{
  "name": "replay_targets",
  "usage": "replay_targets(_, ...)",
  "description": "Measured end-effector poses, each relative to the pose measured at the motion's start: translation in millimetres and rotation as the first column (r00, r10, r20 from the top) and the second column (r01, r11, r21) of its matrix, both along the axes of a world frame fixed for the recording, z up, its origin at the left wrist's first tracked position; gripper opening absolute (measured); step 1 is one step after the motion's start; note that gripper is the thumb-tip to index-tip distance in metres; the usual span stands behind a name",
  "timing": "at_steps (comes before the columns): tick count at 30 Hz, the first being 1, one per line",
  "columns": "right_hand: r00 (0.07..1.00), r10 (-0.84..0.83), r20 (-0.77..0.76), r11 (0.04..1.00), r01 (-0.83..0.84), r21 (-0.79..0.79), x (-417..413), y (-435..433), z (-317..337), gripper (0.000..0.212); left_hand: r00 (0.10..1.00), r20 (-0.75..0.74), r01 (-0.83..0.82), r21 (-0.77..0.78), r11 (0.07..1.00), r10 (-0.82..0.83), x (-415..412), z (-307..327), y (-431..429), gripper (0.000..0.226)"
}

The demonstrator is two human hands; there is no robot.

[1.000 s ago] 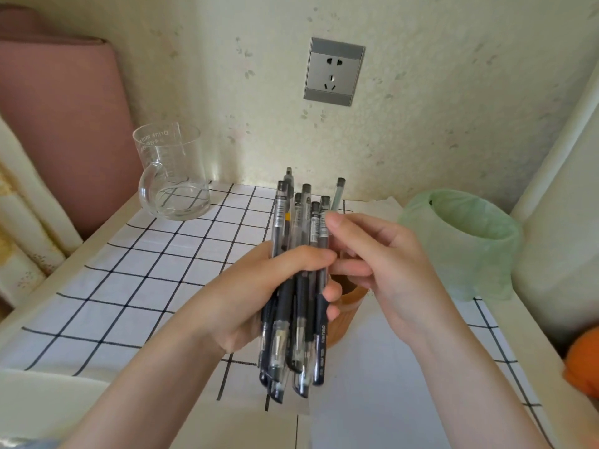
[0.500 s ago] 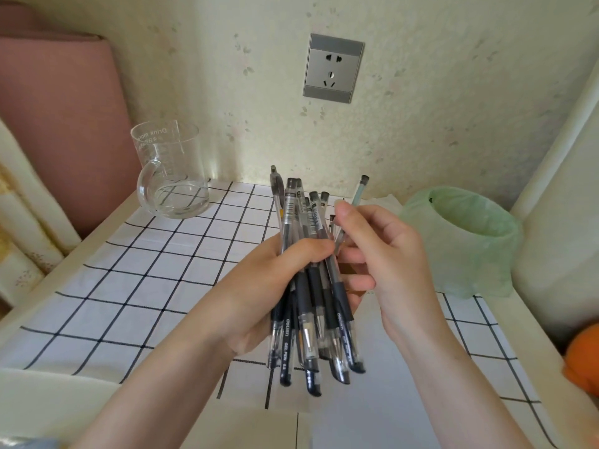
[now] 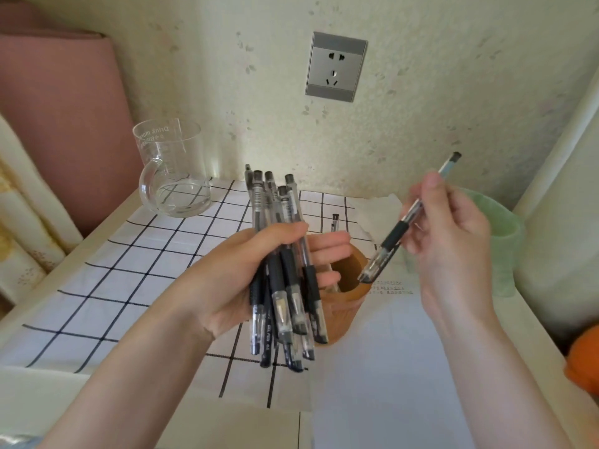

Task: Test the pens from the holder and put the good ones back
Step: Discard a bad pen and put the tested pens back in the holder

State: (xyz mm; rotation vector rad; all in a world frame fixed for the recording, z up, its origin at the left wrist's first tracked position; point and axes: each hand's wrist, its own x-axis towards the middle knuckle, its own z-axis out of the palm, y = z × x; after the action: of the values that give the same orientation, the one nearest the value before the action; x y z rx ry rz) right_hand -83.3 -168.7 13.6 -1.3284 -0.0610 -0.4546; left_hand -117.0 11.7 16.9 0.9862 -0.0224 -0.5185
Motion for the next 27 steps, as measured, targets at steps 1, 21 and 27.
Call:
replay_targets(1,0.999,-0.027,0.019,0.999,0.028,-0.033,3,-3,-1,0.024,0.997,-0.020,-0.074,-0.024,0.997,0.073,0,0,-1,0.035)
replay_targets(21,0.997,0.078,0.021,0.816,-0.052,-0.576,-9,16,-5,0.020,0.962,0.033,-0.272,0.045,0.961,0.271,0,-3,-4,0.022)
replay_targets(27,0.974,0.208,-0.087,0.826,-0.222,-0.518,-24,39,-5,0.022,0.962,0.125,-0.261,0.170,0.950,0.242,-4,-2,-5,0.032)
